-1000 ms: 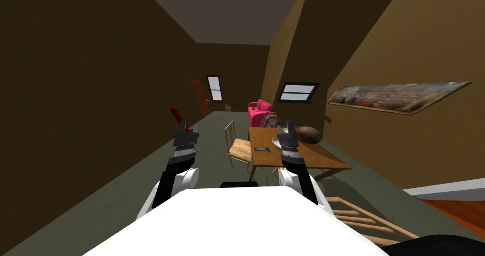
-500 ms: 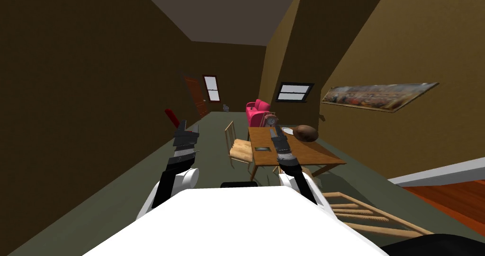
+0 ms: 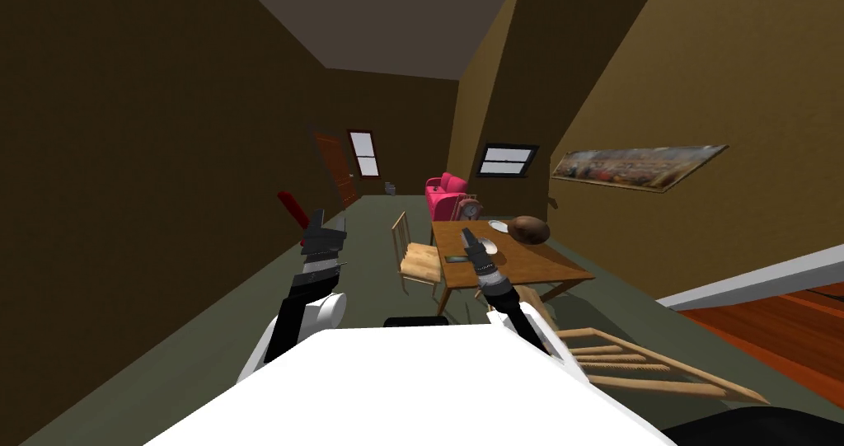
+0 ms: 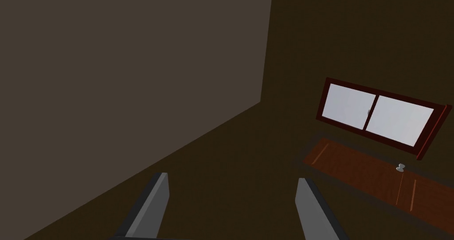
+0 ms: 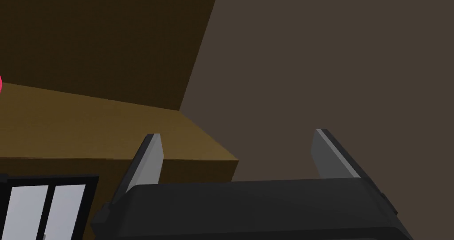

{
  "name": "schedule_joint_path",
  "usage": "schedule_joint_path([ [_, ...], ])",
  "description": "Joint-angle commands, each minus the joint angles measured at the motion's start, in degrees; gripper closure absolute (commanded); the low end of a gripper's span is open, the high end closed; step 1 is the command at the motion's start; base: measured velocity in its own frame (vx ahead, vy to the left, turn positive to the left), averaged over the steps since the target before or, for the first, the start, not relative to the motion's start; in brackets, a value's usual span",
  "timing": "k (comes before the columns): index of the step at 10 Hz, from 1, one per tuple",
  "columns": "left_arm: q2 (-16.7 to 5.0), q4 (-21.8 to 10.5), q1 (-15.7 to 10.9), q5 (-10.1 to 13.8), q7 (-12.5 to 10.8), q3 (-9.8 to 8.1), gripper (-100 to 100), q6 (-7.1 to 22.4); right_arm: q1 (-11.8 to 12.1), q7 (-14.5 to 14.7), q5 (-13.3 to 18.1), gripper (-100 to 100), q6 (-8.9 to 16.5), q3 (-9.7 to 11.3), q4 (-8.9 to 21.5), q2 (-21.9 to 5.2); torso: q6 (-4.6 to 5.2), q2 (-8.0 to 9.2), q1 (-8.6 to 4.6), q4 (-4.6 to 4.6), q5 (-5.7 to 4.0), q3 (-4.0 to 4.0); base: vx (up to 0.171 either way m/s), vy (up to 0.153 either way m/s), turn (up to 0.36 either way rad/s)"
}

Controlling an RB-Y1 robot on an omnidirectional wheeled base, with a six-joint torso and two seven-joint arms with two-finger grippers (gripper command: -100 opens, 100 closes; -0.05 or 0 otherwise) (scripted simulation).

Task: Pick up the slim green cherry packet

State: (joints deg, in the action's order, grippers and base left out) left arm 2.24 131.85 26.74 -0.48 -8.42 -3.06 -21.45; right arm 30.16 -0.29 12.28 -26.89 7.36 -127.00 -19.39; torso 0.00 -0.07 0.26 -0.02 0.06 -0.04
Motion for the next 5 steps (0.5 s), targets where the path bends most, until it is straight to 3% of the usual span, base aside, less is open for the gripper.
schedule_joint_path([
  [1,0.0,0.0,0.0,0.0,0.0,0.0,0,0.0,0.3,1.0,2.9,-100,0.3,2.5,1.8,-2.9,0.0,0.0,0.0,0.0,0.0,0.0,0.052,0.105,-0.11],
  [2,0.0,0.0,0.0,0.0,0.0,0.0,0,0.0,0.3,1.0,2.9,-100,0.3,2.5,1.8,-3.9,-0.01,-0.11,0.1,-0.02,0.02,-0.06,0.039,0.084,-0.034],
  [4,0.0,0.0,0.0,0.0,0.0,0.0,0,0.0,0.4,2.1,6.7,-100,0.7,5.8,4.4,-8.0,-0.01,-0.08,0.02,-0.02,0.01,-0.05,0.042,0.084,-0.053],
  [5,0.0,0.0,0.0,0.0,0.0,0.0,0,0.0,0.4,2.1,7.2,-100,0.7,5.8,4.4,-9.3,-0.01,-0.15,0.07,-0.03,0.01,-0.08,0.044,0.077,-0.033],
])
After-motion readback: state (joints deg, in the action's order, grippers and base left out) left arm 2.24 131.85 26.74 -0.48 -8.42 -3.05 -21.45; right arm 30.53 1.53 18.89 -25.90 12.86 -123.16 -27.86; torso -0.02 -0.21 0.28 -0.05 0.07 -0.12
